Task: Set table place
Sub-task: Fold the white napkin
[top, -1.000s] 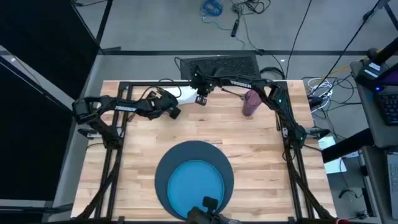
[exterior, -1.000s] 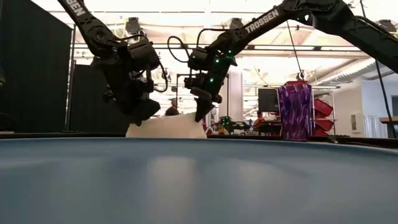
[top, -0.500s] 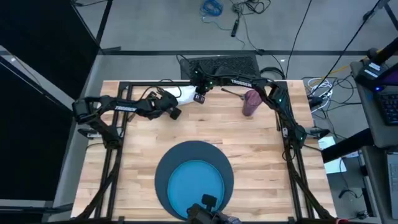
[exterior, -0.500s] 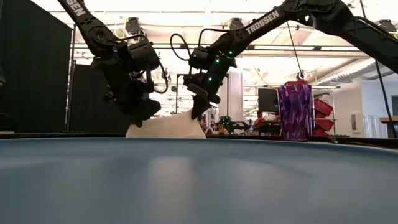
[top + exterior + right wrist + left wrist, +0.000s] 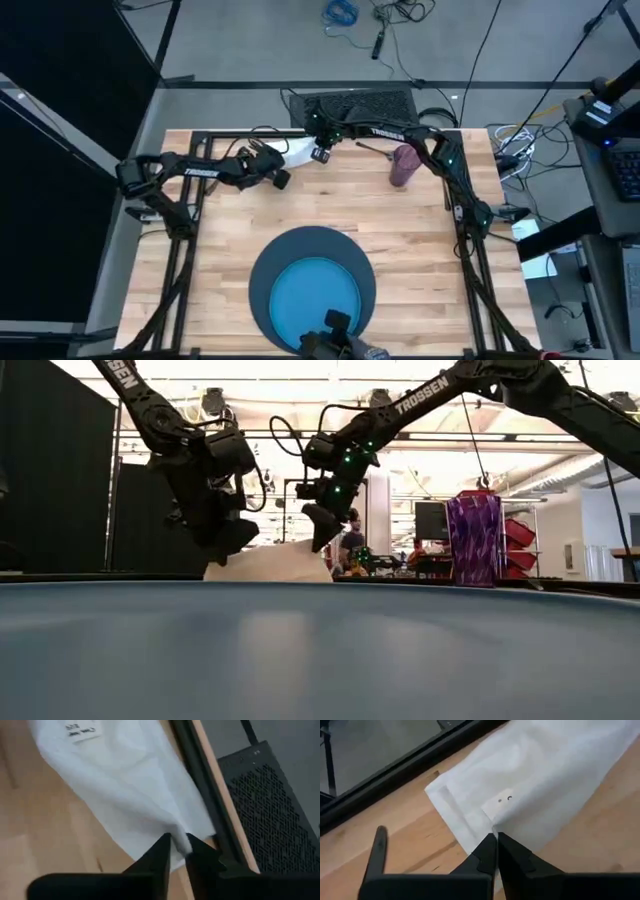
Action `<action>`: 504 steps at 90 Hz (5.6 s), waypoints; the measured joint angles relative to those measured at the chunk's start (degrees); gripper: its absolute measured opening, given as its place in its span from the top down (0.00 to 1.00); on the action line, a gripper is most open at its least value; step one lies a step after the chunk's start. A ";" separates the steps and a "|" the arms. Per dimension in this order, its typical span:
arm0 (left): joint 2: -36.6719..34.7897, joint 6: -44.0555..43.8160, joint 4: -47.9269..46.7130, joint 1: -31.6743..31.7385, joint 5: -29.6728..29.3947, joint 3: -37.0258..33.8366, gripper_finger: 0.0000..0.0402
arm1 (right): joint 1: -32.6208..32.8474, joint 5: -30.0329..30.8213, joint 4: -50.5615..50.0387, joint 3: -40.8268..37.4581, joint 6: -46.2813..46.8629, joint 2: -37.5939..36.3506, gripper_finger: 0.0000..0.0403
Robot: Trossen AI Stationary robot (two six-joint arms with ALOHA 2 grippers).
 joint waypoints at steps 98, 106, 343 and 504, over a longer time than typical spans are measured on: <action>-0.02 -3.23 2.16 3.53 -2.40 0.00 1.00 | 4.00 9.53 -5.12 0.00 -3.25 -0.61 0.50; -0.02 -2.99 2.21 4.17 -2.89 0.02 1.00 | 2.57 3.91 -5.14 0.00 -2.64 -0.61 0.50; 1.11 9.23 9.49 13.45 1.39 1.36 0.68 | 0.04 -33.36 -9.97 0.00 7.12 -7.19 0.50; -26.20 -13.48 -21.00 -23.89 -20.06 -4.50 0.68 | 10.30 -15.39 -1.85 0.02 27.11 4.90 0.50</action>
